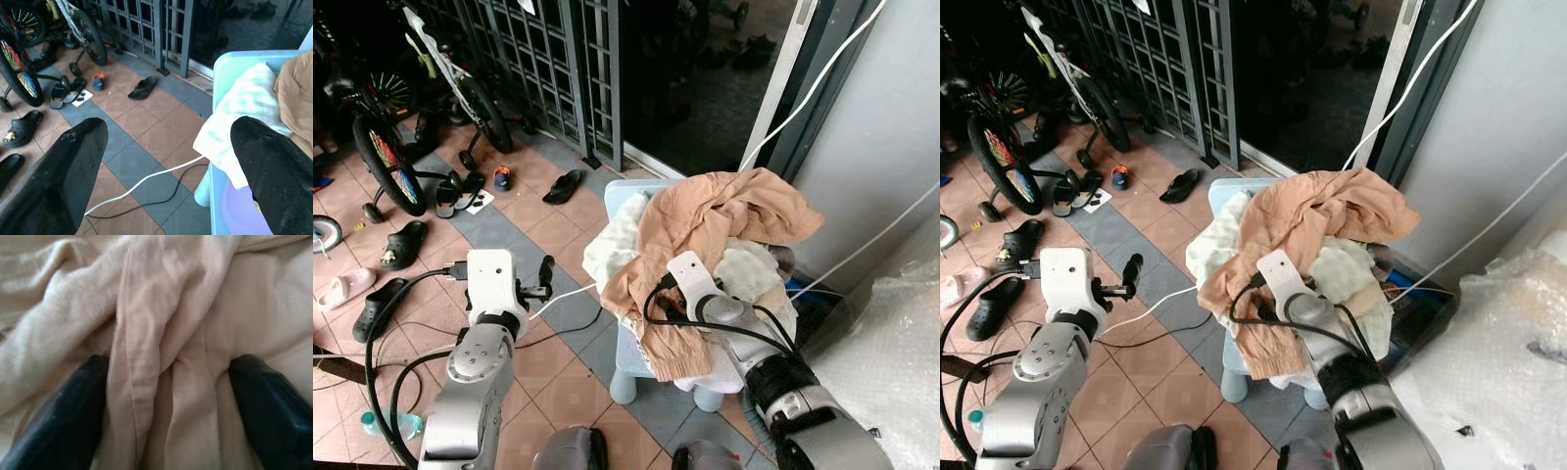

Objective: Clothes washing

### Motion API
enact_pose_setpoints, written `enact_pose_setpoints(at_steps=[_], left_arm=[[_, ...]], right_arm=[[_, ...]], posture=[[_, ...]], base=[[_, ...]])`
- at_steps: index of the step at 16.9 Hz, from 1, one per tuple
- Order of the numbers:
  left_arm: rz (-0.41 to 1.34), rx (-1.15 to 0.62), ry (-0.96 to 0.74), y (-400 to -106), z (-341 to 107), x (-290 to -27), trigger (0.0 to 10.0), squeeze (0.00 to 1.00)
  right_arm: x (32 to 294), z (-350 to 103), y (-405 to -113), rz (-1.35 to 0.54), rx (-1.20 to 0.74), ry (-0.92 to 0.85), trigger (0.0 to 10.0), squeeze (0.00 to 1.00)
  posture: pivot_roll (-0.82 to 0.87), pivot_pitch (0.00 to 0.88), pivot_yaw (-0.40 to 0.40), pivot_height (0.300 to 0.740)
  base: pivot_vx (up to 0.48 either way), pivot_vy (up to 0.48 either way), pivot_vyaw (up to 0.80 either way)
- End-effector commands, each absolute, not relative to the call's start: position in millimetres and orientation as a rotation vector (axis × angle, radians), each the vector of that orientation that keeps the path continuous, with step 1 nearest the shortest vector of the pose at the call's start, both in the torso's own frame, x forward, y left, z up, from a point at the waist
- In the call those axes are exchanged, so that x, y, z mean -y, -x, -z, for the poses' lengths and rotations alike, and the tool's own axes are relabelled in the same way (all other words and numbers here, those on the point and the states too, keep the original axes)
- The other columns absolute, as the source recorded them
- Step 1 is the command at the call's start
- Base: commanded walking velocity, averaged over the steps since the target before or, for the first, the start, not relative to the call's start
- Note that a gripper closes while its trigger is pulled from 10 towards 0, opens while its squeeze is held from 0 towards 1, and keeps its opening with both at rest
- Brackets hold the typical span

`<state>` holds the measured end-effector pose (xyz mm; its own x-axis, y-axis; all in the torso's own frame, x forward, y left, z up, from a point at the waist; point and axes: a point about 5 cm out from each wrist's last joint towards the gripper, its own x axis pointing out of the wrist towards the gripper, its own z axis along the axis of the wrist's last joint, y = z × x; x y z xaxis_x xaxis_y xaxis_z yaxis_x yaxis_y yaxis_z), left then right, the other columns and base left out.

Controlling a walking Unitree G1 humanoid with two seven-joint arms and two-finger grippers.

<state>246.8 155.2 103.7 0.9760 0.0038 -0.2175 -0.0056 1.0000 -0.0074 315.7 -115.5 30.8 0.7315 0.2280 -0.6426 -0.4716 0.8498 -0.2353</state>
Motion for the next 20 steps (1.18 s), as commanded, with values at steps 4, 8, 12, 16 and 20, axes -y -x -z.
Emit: enact_pose_setpoints(at_steps=[4,8,12,16,20], left_arm=[[-0.024,-0.215,-0.025,-246.2,-106.2,-157.1,10.0,0.0],[-0.027,-0.217,-0.019,-247.0,-104.6,-154.7,10.0,0.0],[-0.025,-0.214,-0.018,-251.7,-103.8,-151.3,10.0,0.0],[-0.088,-0.212,-0.053,-252.6,-103.3,-155.8,10.0,0.0],[-0.066,-0.212,-0.047,-255.5,-96.9,-150.4,10.0,0.0]], right_arm=[[107.4,-30.4,-320.4,-0.383,-0.634,0.351,0.0,0.0],[109.8,-29.6,-320.5,-0.361,-0.622,0.294,0.0,0.0],[109.4,-29.6,-319.9,-0.367,-0.596,0.298,0.0,0.0],[95.9,-46.7,-321.3,-0.422,-0.401,0.301,0.0,0.0],[98.8,-91.0,-323.1,-0.368,-0.087,0.306,0.0,0.0]], posture=[[0.04,0.106,0.034,0.74],[0.02,0.103,0.03,0.74],[0.01,0.096,0.026,0.74],[0.02,0.08,0.019,0.74],[-0.02,0.004,0.029,0.74]], base=[[0.0,0.0,0.0],[0.0,0.0,0.0],[0.0,0.0,0.0],[0.0,0.0,0.0],[0.0,0.0,0.0]])
